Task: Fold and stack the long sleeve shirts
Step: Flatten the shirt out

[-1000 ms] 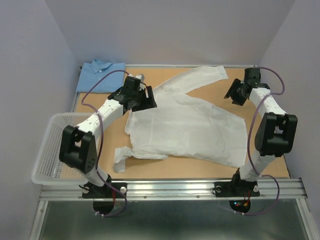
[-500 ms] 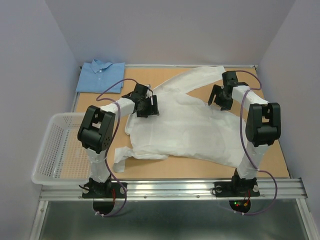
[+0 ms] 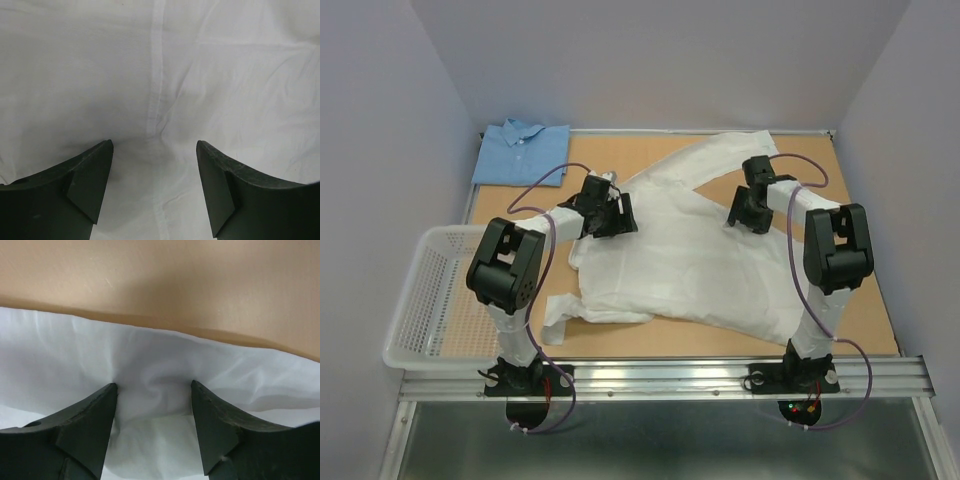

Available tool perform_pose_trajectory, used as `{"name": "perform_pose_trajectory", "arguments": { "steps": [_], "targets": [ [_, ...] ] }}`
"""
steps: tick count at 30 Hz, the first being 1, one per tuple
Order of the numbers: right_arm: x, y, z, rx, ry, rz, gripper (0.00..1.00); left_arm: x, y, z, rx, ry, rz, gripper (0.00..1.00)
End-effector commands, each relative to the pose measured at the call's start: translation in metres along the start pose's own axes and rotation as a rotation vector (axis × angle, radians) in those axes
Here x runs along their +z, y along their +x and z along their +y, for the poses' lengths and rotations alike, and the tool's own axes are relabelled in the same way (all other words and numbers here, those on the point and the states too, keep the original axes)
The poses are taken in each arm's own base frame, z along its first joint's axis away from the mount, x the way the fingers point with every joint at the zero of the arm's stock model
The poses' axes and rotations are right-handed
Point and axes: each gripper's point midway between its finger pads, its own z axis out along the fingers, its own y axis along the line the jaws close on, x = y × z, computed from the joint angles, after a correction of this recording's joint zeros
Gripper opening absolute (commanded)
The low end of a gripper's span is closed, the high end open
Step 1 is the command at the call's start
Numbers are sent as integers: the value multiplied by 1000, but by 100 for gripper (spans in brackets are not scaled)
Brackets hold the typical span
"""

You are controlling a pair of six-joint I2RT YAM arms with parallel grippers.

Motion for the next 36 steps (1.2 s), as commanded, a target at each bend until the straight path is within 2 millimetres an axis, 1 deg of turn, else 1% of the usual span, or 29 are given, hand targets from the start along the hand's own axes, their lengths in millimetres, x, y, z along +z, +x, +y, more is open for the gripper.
{"name": "perform_pose_trajectory", "arguments": {
  "steps": [1, 2, 3, 6, 7, 8, 9, 10, 11, 12, 13, 15, 16, 17, 18, 19, 20, 22, 23, 24, 25, 27, 28, 29, 31, 32, 33, 34, 36],
  "targets": [
    [10, 21, -27, 32, 116, 26, 62, -3, 59, 28, -43, -91, 180, 79],
    [11, 23, -30, 33, 131, 28, 60, -3, 60, 28, -42, -90, 179, 79],
    [13, 27, -33, 36, 143, 34, 49, -3, 62, 30, -43, -92, 183, 79],
    [11, 25, -34, 34, 149, 25, 29, -3, 66, 31, -46, -94, 191, 79],
    [7, 16, -34, 29, 148, -1, 19, -3, 68, 32, -50, -95, 193, 79],
    [4, 10, -32, 24, 147, -17, 14, -3, 70, 35, -55, -99, 199, 79],
    [-6, -6, -27, 24, 134, -63, 10, -3, 71, 34, -56, -97, 201, 79],
    [-11, -17, -30, 14, 155, -98, 3, -3, 73, 36, -59, -99, 204, 78],
    [-19, -29, -30, 13, 160, -134, 1, -4, 75, 38, -61, -103, 209, 78],
    [-35, -49, -31, 10, 175, -201, 1, -5, 78, 40, -62, -106, 212, 78],
    [-48, -62, -30, 9, 176, -243, 1, -6, 76, 40, -65, -107, 208, 78],
    [-71, -84, -28, 3, 172, -318, 1, -7, 79, 43, -68, -114, 210, 78],
    [-95, -104, -26, -14, 161, -385, 3, -9, 80, 45, -71, -117, 208, 78],
    [-103, -110, -25, -27, 154, -408, 9, -9, 81, 46, -75, -120, 208, 78],
    [-111, -118, -23, -36, 145, -436, 17, -9, 81, 47, -78, -121, 207, 78],
    [-115, -121, -22, -49, 143, -445, 28, -9, 82, 48, -80, -121, 209, 78],
    [-120, -124, -23, -60, 152, -457, 31, -9, 82, 48, -85, -120, 206, 78],
    [-120, -120, -25, -50, 148, -453, 43, -9, 81, 47, -89, -119, 203, 78],
    [-121, -116, -23, -40, 126, -447, 54, -9, 81, 47, -90, -119, 201, 78],
    [-114, -105, -24, -44, 122, -417, 63, -11, 79, 47, -95, -122, 194, 78],
    [-111, -97, -26, -38, 119, -399, 66, -12, 78, 47, -97, -124, 188, 78],
    [-107, -86, -32, 6, 109, -372, 68, -15, 76, 48, -101, -126, 180, 78],
    [-102, -75, -40, 52, 108, -346, 68, -19, 72, 47, -97, -124, 168, 78],
    [-96, -73, -56, 111, 102, -317, 68, -21, 72, 48, -94, -128, 165, 78],
    [-89, -67, -75, 195, 99, -283, 67, -27, 70, 53, -87, -150, 156, 78],
    [-82, -63, -91, 250, 110, -257, 66, -32, 71, 56, -79, -161, 157, 78],
    [-79, -62, -95, 264, 114, -247, 66, -34, 71, 58, -73, -168, 155, 77],
    [-71, -59, -99, 266, 126, -227, 65, -38, 68, 63, -79, -180, 145, 78],
    [-64, -59, -94, 266, 108, -206, 65, -43, 72, 69, -66, -195, 160, 78]
  ]
}}
